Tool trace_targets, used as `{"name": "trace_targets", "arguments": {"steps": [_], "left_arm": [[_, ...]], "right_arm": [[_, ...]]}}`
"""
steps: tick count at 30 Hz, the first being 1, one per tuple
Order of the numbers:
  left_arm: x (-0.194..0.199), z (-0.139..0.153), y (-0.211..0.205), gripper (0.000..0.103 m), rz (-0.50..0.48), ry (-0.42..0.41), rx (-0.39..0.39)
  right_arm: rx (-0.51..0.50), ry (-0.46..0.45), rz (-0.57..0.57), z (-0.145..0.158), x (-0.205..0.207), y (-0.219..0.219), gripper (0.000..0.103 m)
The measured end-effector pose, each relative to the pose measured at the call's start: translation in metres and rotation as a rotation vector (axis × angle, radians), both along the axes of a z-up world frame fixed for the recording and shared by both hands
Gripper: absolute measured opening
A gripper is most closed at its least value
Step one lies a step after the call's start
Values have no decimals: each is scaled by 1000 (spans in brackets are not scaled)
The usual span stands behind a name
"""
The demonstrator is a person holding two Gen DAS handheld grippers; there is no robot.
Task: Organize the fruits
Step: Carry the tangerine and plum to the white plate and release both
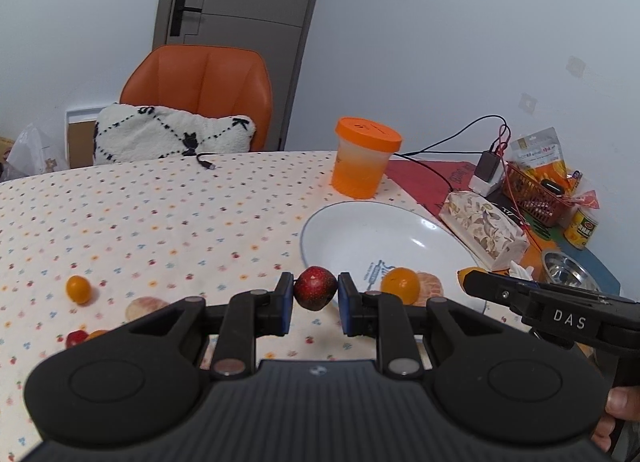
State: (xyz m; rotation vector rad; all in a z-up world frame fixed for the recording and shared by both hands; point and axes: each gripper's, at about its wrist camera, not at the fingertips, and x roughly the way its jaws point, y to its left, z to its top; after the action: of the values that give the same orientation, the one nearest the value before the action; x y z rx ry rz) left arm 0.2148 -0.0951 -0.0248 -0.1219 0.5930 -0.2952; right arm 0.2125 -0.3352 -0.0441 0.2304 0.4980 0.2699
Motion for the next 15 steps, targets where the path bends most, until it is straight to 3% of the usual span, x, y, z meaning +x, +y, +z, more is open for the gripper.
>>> {"name": "trace_targets", "arguments": {"steps": [15], "left_arm": [[25,-7,-39,21,-4,20,33]], "right_arm": [[38,10,-22,-14,19,-24,21]]}}
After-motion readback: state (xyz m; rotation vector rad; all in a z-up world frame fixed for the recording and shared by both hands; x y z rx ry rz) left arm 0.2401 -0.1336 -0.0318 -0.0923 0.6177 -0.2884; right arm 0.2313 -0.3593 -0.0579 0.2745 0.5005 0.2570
